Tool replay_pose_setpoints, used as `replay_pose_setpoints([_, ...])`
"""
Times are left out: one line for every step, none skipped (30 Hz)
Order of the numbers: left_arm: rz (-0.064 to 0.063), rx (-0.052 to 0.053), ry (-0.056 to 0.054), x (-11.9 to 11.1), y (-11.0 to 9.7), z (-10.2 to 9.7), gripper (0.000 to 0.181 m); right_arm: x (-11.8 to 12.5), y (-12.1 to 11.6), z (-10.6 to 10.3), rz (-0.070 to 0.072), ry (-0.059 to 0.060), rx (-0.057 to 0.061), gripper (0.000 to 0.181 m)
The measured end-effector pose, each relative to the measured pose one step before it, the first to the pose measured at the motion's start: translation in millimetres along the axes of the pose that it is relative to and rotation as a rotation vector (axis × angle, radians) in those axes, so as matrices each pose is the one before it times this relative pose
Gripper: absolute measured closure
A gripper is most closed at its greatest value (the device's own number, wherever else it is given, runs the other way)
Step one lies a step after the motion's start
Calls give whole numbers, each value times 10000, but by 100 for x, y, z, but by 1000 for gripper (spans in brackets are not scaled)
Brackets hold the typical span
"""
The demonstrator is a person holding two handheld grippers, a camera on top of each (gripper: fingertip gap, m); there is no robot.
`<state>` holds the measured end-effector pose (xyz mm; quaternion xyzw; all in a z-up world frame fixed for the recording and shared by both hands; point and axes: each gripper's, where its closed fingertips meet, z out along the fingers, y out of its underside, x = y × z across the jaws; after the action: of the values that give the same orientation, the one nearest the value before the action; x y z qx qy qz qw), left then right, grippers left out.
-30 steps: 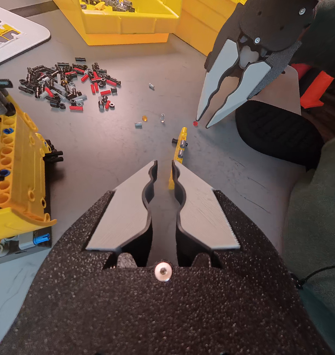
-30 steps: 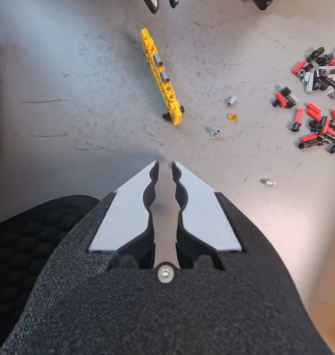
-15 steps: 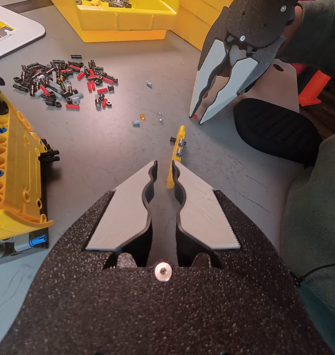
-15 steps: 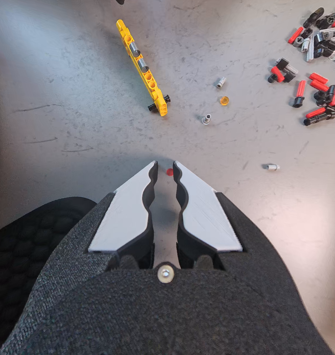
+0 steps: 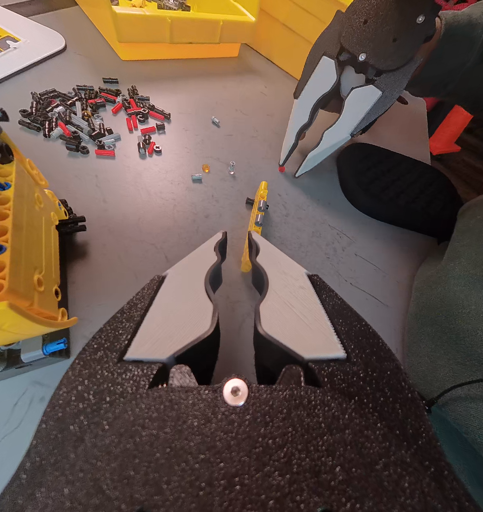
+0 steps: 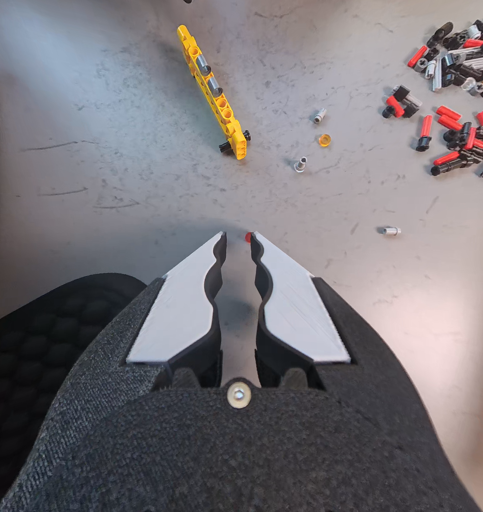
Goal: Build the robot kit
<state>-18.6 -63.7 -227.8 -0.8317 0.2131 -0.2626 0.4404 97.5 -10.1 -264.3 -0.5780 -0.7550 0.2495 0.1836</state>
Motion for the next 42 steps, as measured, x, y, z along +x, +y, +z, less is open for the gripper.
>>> replay_pose_setpoints([4,-2,-3,-6,2,-1,167,69,-115,16,38,-5,91,164])
replay_pose_setpoints([0,-1,-2,-3,2,-1,167,52,8,-7,54,-31,-3,164])
replay_pose_setpoints([-2,2,-2,-1,-3,2,167,23,18,0,28,-28,-8,164])
replay_pose_setpoints([-3,5,1,4,-10,-13,167,25,-4,-1,5,-7,8,164])
replay_pose_setpoints([-7,4,5,-9,-9,-3,167,11,-12,-8,13,-13,10,164])
replay_pose_setpoints([-9,1,9,-5,4,-1,167,79,-9,1,28,20,11,164])
replay_pose_setpoints([-6,-1,7,7,3,-7,167,114,21,6,27,30,0,164])
replay_pose_setpoints([-2,-2,5,0,6,9,167,64,19,5,32,-8,9,164])
replay_pose_setpoints([-1,-2,4,6,2,-1,167,57,84,43,41,-14,-30,164])
replay_pose_setpoints([-3,1,1,4,-2,1,167,47,123,73,11,-6,-53,164])
replay_pose_setpoints([-6,5,1,-2,-5,-3,167,6,5,50,-15,-9,24,164])
replay_pose_setpoints([-11,7,2,-18,-11,-8,167,-24,-98,-3,37,-44,67,164])
replay_pose_setpoints([-15,6,4,-6,-11,-2,167,19,-4,26,47,-28,-7,164])
replay_pose_setpoints([-14,3,6,-11,-6,-11,167,79,37,13,-17,25,-16,165])
replay_pose_setpoints([-10,3,3,-5,0,7,167,27,-6,-2,2,-14,10,165])
replay_pose_setpoints([-5,3,2,-1,-3,-4,167,31,-9,-11,34,-11,5,166])
replay_pose_setpoints([-3,-1,3,-1,3,-7,167,60,0,-5,26,5,3,167])
replay_pose_setpoints([-1,-3,4,7,-2,10,167,94,8,-3,41,18,11,168])
replay_pose_setpoints([1,-2,5,4,11,4,167,102,-11,-10,81,3,26,169])
replay_pose_setpoints([1,-2,4,5,3,-2,167,196,-19,-5,150,25,42,169])
replay_pose_setpoints([-1,-1,2,3,2,-1,167,151,-19,-20,199,-35,57,169])
replay_pose_setpoints([-1,-1,0,1,1,0,167,154,-10,-31,227,-60,65,169])
replay_pose_setpoints([0,-4,-2,3,10,-9,167,166,-35,-41,208,-58,84,169])
replay_pose_setpoints([-2,-7,-2,-10,13,6,167,174,-17,-40,182,-38,67,169])
replay_pose_setpoints([-3,-6,-5,-12,10,-11,167,166,2,-36,162,-36,47,169])
replay_pose_setpoints([-6,2,-2,-7,-2,-5,167,178,17,-18,137,-15,40,169])
replay_pose_setpoints([-6,3,-1,-5,-3,-4,167,94,-3,-26,85,-27,42,169])
replay_pose_setpoints([-2,-3,-2,-17,8,3,167,28,15,-21,31,-25,11,169])
replay_pose_setpoints([-1,-5,-3,-3,7,-3,167,-29,16,-32,-23,-13,-4,168])
replay_pose_setpoints([-4,1,1,4,-1,0,167,-159,-9,-53,-66,-56,18,167])
replay_pose_setpoints([-5,3,3,1,-4,-4,167,-228,-115,-85,-70,-59,79,167])
replay_pose_setpoints([-5,1,5,-3,-6,1,167,-267,-249,-110,-98,-44,147,166])
replay_pose_setpoints([-6,-1,5,-3,-3,-1,167,-254,-335,-86,-148,17,152,165])
replay_pose_setpoints([0,-4,8,19,4,4,167,-2,-263,-8,-234,204,41,163])
replay_pose_setpoints([9,-10,14,25,19,11,167,140,-283,57,-360,330,7,163])
replay_pose_setpoints([12,-14,4,21,16,9,167,87,-362,102,-385,271,16,161])
replay_pose_setpoints([15,-10,-3,16,9,19,167,245,-375,145,-313,306,-9,160])
replay_pose_setpoints([18,-1,-11,10,-1,1,167,480,-344,164,-240,372,-29,160])
replay_pose_setpoints([17,1,-13,6,4,-10,167,420,-415,164,-203,267,48,160])
replay_pose_setpoints([19,-7,-15,-5,9,-9,167,488,-463,166,-122,238,114,161])
replay_pose_setpoints([24,-9,-21,-9,11,-4,167,570,-417,227,-43,208,80,161])
replay_pose_setpoints([22,-3,-15,4,-6,-5,167,505,-336,299,-13,107,9,162])
